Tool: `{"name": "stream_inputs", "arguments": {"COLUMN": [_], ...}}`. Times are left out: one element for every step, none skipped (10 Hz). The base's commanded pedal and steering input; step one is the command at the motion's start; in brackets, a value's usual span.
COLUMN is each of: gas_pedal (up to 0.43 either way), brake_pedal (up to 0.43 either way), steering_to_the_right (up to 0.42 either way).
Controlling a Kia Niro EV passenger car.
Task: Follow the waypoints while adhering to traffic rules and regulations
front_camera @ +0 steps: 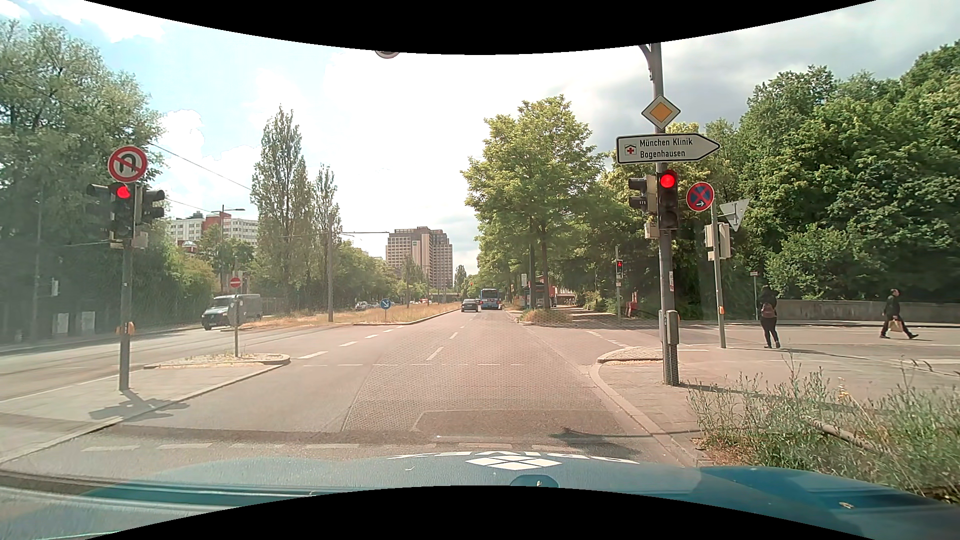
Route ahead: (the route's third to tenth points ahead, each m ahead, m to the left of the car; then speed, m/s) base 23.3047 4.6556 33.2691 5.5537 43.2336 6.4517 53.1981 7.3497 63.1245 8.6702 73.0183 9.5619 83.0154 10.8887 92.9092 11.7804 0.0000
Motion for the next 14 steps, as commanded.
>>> {"name": "stream_inputs", "arguments": {"gas_pedal": [0.0,0.0,0.0,0.0,0.0,0.0,0.0,0.0,0.0,0.0,0.0,0.0,0.0,0.0], "brake_pedal": [0.287,0.287,0.287,0.287,0.287,0.287,0.287,0.293,0.293,0.299,0.293,0.293,0.293,0.293], "steering_to_the_right": [-0.006,-0.006,-0.006,-0.006,-0.006,-0.006,-0.006,-0.006,-0.006,-0.006,-0.006,-0.006,-0.006,-0.006]}}
